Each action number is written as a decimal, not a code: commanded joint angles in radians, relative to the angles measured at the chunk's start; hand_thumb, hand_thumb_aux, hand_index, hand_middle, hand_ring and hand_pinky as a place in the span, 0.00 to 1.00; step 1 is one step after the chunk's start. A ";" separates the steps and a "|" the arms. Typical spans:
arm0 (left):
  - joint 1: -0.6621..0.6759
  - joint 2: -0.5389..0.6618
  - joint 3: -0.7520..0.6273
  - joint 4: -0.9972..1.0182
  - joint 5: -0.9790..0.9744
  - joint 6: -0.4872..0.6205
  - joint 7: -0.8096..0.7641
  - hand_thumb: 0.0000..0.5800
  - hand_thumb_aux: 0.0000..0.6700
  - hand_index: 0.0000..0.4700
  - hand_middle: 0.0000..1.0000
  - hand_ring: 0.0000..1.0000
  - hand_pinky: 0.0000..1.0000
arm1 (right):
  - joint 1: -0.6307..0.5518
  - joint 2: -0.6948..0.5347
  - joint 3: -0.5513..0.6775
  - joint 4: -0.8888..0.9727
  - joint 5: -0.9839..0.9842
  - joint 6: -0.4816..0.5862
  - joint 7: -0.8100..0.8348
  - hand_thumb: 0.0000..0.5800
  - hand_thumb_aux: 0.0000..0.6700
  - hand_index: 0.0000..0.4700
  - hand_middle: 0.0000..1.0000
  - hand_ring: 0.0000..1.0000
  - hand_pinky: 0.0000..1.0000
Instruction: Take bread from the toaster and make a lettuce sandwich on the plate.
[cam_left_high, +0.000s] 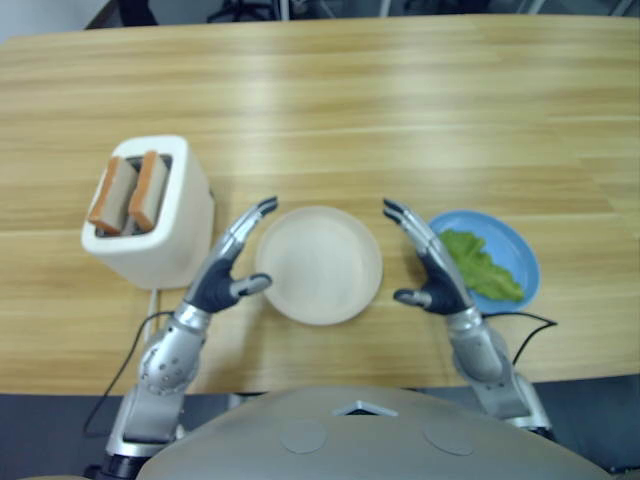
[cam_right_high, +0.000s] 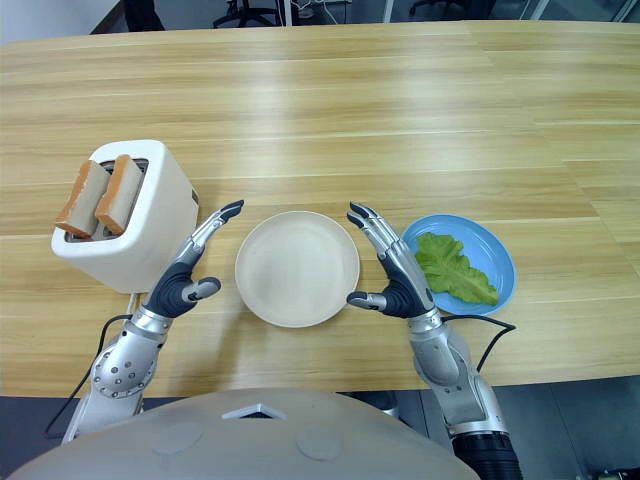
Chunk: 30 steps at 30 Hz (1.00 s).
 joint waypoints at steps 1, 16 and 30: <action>0.007 0.019 -0.008 0.021 0.025 -0.018 -0.001 0.00 0.00 0.00 0.00 0.00 0.00 | -0.001 -0.005 0.006 -0.012 0.018 0.013 0.014 0.00 0.00 0.00 0.00 0.00 0.00; -0.054 -0.055 0.364 -0.193 0.160 0.066 0.237 0.00 0.00 0.00 0.00 0.00 0.00 | -0.009 -0.008 -0.017 -0.020 0.017 0.015 0.010 0.00 0.00 0.00 0.00 0.00 0.00; -0.085 0.112 0.652 -0.002 0.537 0.420 0.207 0.00 0.00 0.00 0.00 0.00 0.00 | -0.017 -0.001 -0.030 -0.040 0.012 0.027 -0.003 0.00 0.00 0.00 0.00 0.00 0.00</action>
